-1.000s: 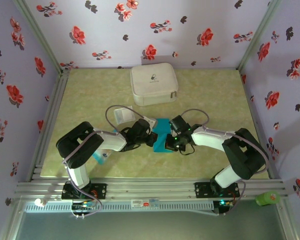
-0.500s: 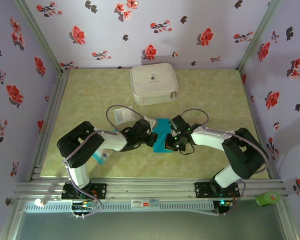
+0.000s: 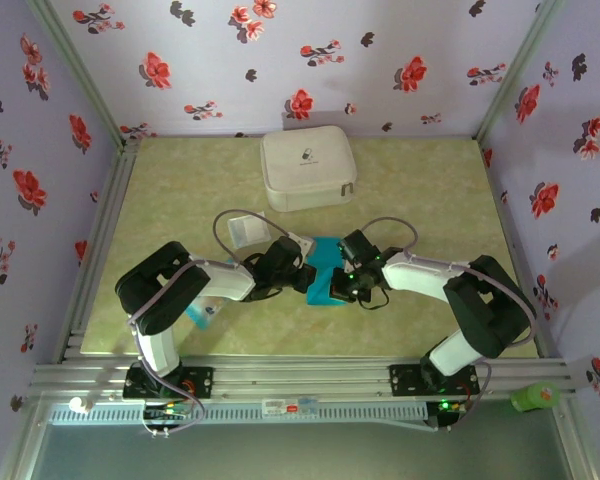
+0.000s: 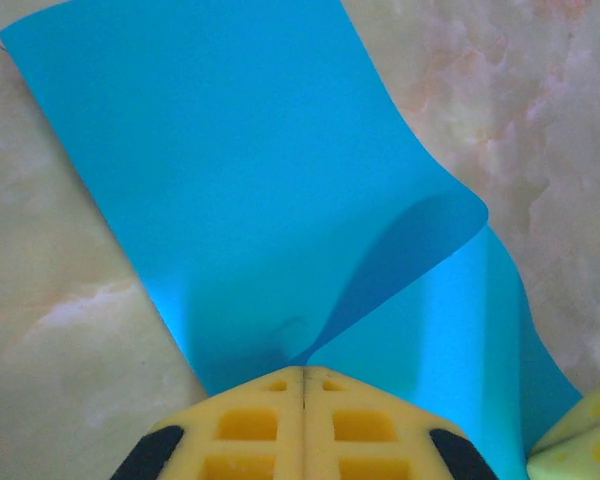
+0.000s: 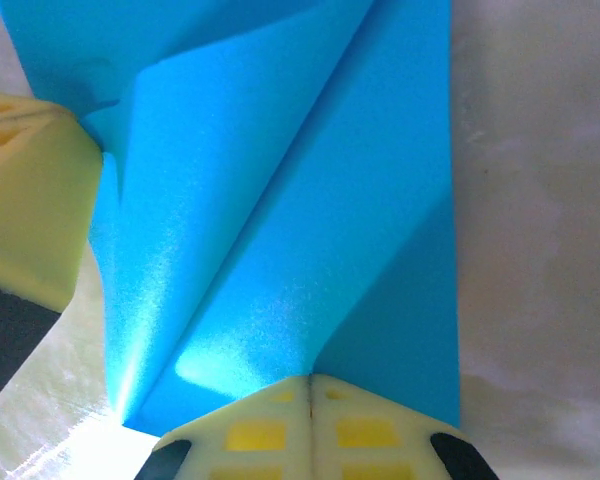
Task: Fold a paper plane with a square sheet of paper (pick it up from the middle)
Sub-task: Fold the triangle a second time at the center of the table.
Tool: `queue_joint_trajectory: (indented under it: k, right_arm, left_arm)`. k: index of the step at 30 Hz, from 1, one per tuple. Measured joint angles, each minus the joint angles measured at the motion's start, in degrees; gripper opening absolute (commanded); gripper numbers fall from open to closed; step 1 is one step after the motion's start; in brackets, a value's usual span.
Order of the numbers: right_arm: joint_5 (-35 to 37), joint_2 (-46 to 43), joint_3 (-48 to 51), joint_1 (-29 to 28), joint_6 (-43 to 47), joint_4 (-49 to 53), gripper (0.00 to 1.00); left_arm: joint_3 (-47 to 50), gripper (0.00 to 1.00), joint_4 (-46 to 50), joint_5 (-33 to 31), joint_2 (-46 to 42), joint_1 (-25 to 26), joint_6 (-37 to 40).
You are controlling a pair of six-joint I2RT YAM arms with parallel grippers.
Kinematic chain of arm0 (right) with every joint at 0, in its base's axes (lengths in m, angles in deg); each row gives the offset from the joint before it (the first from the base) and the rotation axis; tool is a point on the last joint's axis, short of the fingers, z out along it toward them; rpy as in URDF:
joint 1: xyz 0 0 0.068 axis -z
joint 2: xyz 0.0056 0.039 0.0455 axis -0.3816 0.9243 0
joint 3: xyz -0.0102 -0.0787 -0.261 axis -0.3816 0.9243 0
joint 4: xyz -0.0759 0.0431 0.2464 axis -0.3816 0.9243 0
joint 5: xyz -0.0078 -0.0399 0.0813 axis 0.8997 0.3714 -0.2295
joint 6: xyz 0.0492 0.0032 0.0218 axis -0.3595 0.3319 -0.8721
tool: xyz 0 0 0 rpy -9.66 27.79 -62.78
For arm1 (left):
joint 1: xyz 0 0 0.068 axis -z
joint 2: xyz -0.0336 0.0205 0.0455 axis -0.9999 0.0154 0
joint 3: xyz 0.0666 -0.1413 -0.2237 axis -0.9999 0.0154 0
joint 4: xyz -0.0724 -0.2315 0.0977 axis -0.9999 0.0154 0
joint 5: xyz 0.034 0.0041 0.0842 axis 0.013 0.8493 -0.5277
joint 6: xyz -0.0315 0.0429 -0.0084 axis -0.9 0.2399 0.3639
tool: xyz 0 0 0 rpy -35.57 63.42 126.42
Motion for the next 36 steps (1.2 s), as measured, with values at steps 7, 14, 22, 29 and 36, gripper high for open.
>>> queue_joint_trajectory:
  k: [7, 14, 22, 29, 36]
  right_arm:
    - [-0.02, 0.00, 0.00, 0.00, -0.09, 0.00, 0.04]
    - [0.15, -0.15, 0.07, 0.00, -0.44, 0.00, 0.06]
    - [0.37, -0.55, 0.57, 0.02, -0.46, -0.46, 0.04]
    - [0.35, -0.76, 0.87, 0.07, -0.46, -0.83, 0.04]
    - [0.33, -0.76, 0.94, 0.11, -0.46, -0.92, 0.04]
  left_arm:
    - [0.00, 0.03, 0.13, 1.05, 0.00, -0.17, -1.07]
    - [-0.22, 0.04, 0.72, 1.05, -0.04, -0.17, -1.09]
    - [-0.22, 0.04, 2.36, 0.81, -0.94, -0.17, -1.29]
    - [-0.22, 0.04, 3.58, 0.79, -1.97, -0.17, -1.27]
    - [-0.20, 0.04, 3.78, 0.79, -1.95, -0.17, -1.29]
